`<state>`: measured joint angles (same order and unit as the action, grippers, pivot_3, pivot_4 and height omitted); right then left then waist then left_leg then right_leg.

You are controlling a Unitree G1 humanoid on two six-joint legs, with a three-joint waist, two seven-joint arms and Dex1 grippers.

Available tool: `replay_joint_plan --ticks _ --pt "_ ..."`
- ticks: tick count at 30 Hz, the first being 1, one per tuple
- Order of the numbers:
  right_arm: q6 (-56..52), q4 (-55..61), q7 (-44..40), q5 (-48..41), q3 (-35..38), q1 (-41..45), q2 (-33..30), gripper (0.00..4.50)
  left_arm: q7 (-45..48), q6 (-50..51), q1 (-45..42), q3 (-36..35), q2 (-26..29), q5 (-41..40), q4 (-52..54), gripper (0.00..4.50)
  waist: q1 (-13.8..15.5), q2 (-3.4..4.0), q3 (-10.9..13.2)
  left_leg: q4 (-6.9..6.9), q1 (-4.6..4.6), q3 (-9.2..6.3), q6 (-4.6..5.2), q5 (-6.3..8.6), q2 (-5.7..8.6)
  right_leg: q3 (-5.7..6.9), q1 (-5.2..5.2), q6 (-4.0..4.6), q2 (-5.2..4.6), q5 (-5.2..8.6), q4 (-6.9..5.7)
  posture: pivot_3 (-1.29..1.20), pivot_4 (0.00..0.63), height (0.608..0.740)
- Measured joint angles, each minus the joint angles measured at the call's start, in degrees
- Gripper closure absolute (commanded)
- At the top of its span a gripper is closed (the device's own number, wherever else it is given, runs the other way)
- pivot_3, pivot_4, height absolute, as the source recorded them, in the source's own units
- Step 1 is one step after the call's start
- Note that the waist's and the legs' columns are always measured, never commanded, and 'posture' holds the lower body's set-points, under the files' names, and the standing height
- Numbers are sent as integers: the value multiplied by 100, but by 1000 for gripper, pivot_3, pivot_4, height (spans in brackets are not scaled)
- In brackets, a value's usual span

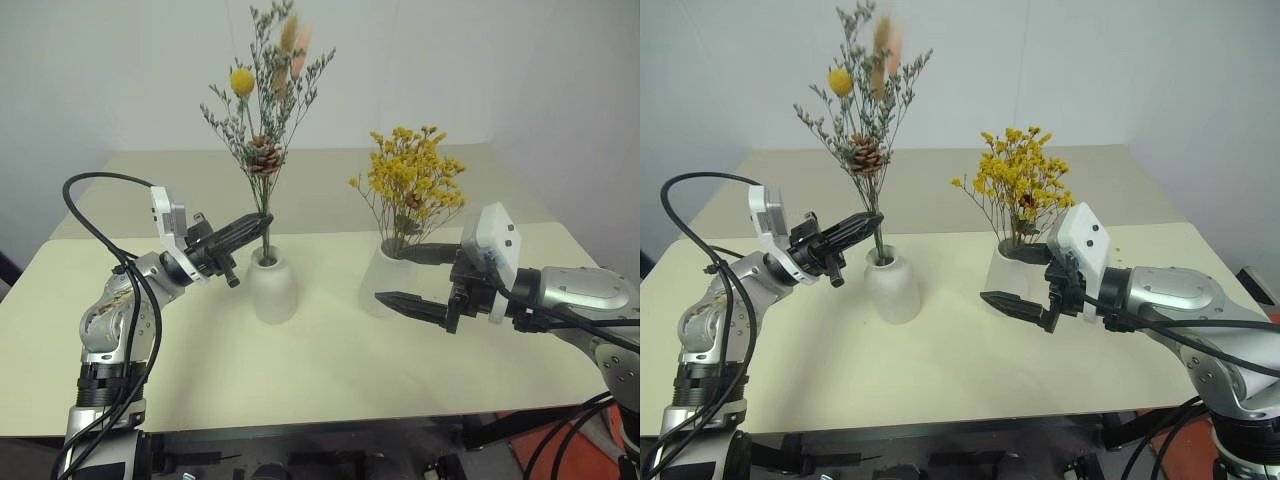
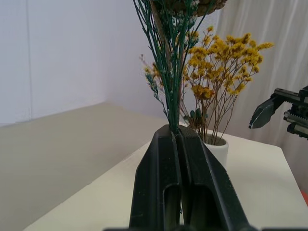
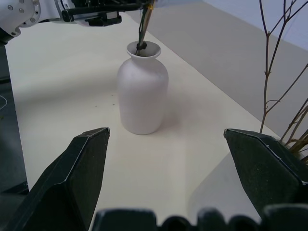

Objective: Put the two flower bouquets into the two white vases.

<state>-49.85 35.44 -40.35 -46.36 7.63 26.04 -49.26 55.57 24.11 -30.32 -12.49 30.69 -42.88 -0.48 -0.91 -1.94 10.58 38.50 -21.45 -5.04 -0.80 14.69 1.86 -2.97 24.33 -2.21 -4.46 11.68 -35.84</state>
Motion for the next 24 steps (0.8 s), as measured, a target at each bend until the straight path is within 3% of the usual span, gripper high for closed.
replay_joint_plan --ticks 15,24 --pt "-1 -2 -56 -1 0 4 -26 0 -204 221 291 -75 135 -58 442 19 -6 0 0 0 1 1 1 0 0 0 -1 0 0 0 1 0 150 740" --pt "-2 -4 -67 -1 0 4 -26 0 -302 1055 639 -551 900 -685 1151 19 -9 0 0 0 3 1 1 1 -3 0 -2 -4 2 3 0 0 150 740"
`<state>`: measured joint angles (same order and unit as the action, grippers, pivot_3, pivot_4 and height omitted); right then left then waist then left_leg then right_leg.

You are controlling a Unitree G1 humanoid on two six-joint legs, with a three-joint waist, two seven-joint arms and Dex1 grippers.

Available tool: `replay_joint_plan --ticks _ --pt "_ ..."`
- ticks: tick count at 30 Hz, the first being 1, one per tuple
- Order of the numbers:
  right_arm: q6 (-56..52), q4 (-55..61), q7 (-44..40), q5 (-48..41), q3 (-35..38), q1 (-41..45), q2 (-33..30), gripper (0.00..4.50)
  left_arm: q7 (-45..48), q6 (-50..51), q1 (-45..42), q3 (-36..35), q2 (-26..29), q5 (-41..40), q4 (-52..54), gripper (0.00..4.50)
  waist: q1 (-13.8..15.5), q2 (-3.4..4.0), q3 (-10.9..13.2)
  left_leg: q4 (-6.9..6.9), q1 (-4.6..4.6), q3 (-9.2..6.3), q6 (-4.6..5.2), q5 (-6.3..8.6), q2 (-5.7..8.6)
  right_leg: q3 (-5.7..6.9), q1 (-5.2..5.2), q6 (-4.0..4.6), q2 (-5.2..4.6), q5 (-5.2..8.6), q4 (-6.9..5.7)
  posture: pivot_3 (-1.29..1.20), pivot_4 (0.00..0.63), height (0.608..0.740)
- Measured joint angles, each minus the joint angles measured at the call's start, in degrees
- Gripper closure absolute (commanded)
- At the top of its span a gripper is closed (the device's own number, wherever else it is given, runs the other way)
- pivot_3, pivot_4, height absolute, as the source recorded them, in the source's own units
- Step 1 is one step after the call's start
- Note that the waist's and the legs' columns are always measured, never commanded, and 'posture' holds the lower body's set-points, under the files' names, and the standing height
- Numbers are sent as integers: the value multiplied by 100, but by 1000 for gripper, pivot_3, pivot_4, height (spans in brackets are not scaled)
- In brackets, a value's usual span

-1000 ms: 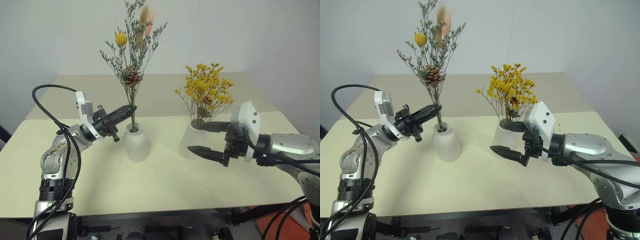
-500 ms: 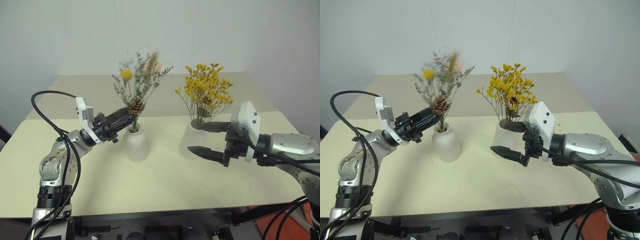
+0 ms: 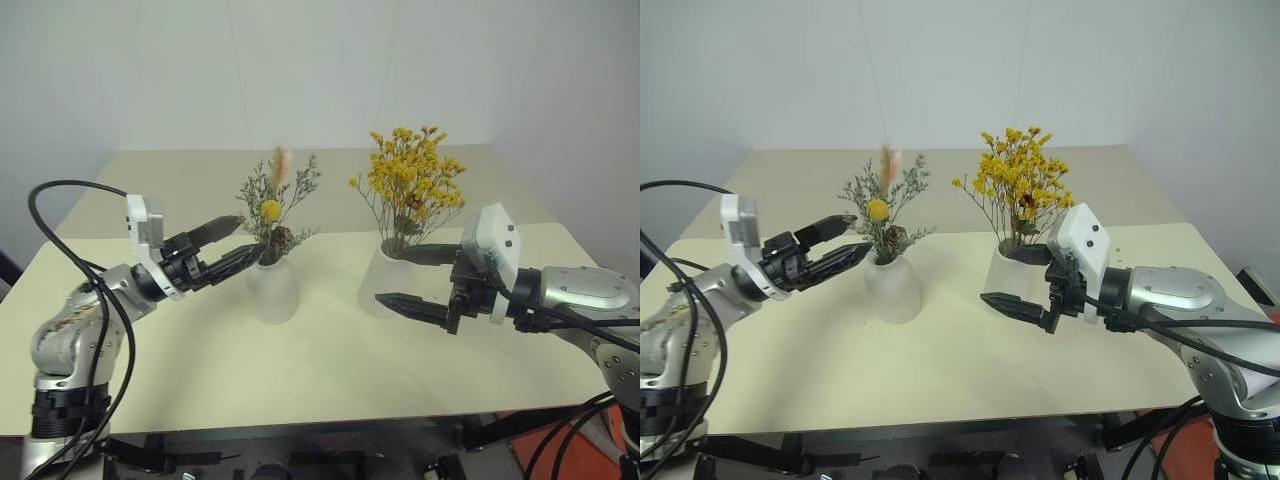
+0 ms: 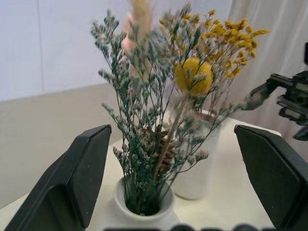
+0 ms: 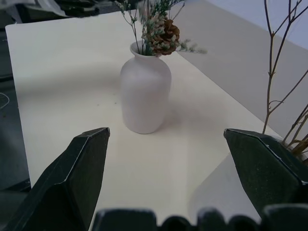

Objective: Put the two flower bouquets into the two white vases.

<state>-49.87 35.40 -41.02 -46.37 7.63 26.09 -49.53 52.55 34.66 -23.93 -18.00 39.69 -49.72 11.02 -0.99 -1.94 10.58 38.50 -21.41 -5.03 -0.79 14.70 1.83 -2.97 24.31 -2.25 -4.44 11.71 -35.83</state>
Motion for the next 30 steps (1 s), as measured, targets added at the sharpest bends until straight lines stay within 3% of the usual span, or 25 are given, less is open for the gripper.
replay_joint_plan --ticks 10,30 --pt "18 -199 -211 35 2 -1 -186 0 1797 -297 371 -58 1613 284 398 19 -6 4 3 -8 3 15 1 0 -10 -1 2 -6 3 18 4 0 150 740" --pt "772 -244 -762 337 443 -796 -408 0 1938 -243 481 308 1701 439 1065 19 -2 5 3 -9 9 27 2 1 -24 -1 0 -14 11 22 3 0 150 740"
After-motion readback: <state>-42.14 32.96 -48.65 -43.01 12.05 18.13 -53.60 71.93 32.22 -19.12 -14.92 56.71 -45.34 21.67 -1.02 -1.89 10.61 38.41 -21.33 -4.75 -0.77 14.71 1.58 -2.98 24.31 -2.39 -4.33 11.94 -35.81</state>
